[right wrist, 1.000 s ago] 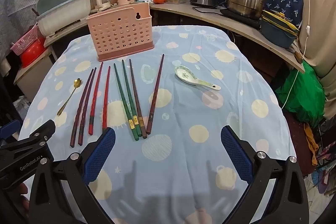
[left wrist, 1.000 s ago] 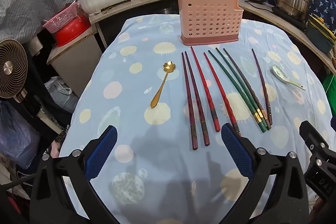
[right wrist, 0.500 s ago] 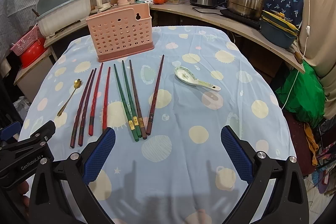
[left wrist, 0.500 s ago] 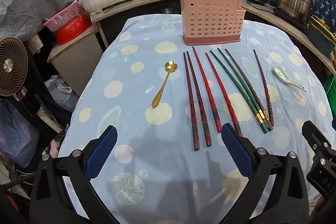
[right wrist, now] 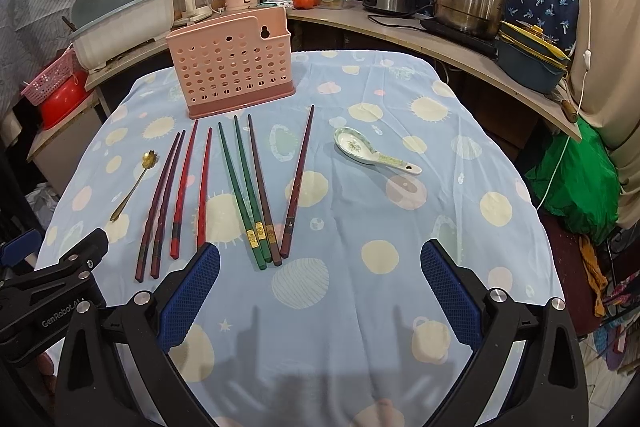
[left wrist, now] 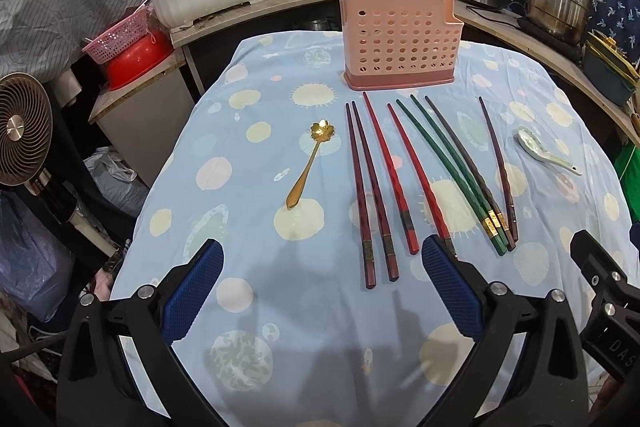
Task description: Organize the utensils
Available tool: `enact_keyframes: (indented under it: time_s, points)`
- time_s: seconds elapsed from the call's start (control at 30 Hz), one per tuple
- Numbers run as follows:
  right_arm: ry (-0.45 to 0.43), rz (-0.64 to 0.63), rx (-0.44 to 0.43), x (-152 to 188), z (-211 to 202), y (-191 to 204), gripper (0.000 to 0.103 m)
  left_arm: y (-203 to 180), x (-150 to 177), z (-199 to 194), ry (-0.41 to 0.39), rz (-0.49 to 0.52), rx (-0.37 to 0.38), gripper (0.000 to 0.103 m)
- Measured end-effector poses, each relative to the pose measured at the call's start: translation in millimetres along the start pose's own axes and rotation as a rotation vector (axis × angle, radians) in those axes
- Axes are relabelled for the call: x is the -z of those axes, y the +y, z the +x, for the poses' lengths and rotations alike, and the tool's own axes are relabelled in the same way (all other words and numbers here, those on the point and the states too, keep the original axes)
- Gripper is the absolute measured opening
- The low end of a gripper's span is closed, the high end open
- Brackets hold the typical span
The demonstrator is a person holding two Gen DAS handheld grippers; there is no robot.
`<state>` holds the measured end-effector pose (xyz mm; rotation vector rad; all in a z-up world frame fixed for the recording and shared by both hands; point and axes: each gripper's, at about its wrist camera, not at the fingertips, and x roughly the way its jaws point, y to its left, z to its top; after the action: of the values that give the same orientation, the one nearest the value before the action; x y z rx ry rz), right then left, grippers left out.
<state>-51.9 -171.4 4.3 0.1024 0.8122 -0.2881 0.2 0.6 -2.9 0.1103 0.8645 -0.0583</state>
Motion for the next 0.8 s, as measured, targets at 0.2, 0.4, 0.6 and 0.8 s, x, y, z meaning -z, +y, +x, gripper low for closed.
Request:
enact_keyframes:
  time_s: [0.2,0.4,0.6,0.8]
  points:
    - [0.0,-0.001,0.0,0.0,0.0,0.5,0.096,1.7,-0.2,1.0,0.007,-0.007,0.003,0.095]
    - [-0.002,0.001,0.0,0.3,-0.3,0.2,0.096,1.7,0.9,1.4,0.006,-0.005,-0.004,0.095]
    - [-0.002,-0.001,-0.001,0.3,-0.7,0.5,0.096,1.1,1.6,-0.6,-0.002,-0.001,0.002,0.095]
    - [-0.002,0.0,-0.001,0.2,-0.9,0.7,0.096,1.0,0.9,-2.6,-0.012,0.0,0.009,0.095]
